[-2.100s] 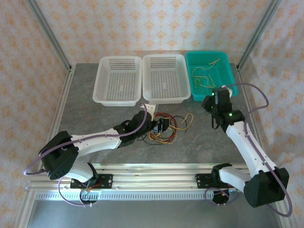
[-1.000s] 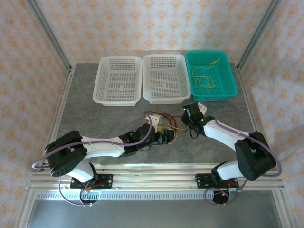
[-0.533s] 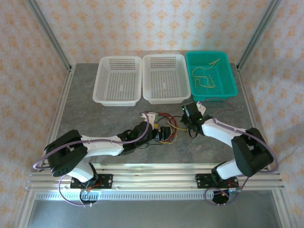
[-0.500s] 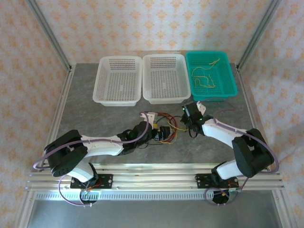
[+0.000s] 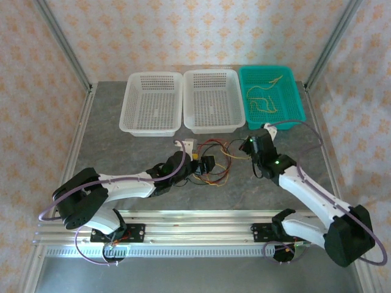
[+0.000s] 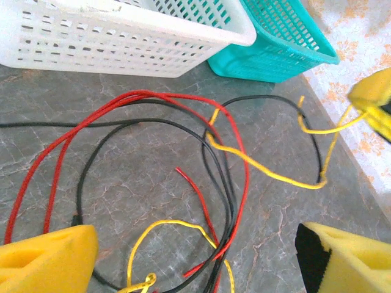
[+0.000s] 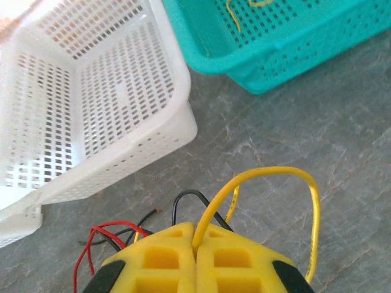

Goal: Untangle the cables

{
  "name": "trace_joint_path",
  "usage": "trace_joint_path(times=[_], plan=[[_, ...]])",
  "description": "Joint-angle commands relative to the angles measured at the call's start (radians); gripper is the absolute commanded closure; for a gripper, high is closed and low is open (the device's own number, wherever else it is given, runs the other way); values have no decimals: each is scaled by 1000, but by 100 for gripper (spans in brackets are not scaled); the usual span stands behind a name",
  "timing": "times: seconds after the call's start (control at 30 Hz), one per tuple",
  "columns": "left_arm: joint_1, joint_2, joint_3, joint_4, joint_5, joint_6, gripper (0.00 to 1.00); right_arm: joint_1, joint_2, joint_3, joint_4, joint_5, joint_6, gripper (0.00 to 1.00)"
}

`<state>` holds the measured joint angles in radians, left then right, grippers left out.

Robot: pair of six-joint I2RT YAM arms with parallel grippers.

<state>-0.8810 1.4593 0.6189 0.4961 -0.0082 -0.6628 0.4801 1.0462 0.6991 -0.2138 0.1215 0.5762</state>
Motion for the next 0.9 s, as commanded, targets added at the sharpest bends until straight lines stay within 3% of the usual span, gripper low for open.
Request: trace_joint_path(times=[0.0, 0.23, 0.37, 0.63, 0.87], plan=[[10, -33, 10, -10, 1, 9, 15, 5, -55, -4, -17, 43, -97, 100], [25, -47, 25, -18, 11, 43, 15, 5, -130, 32, -30, -6, -246, 100], [55, -85, 25, -32, 17, 70, 15, 5, -131, 58, -36, -122, -387, 100], [152, -185, 20, -92, 64, 150, 16, 5, -75, 99, 39, -318, -486, 100], [242, -274, 9, -171, 63, 202, 19, 12, 70, 205, 79, -488, -532, 100]])
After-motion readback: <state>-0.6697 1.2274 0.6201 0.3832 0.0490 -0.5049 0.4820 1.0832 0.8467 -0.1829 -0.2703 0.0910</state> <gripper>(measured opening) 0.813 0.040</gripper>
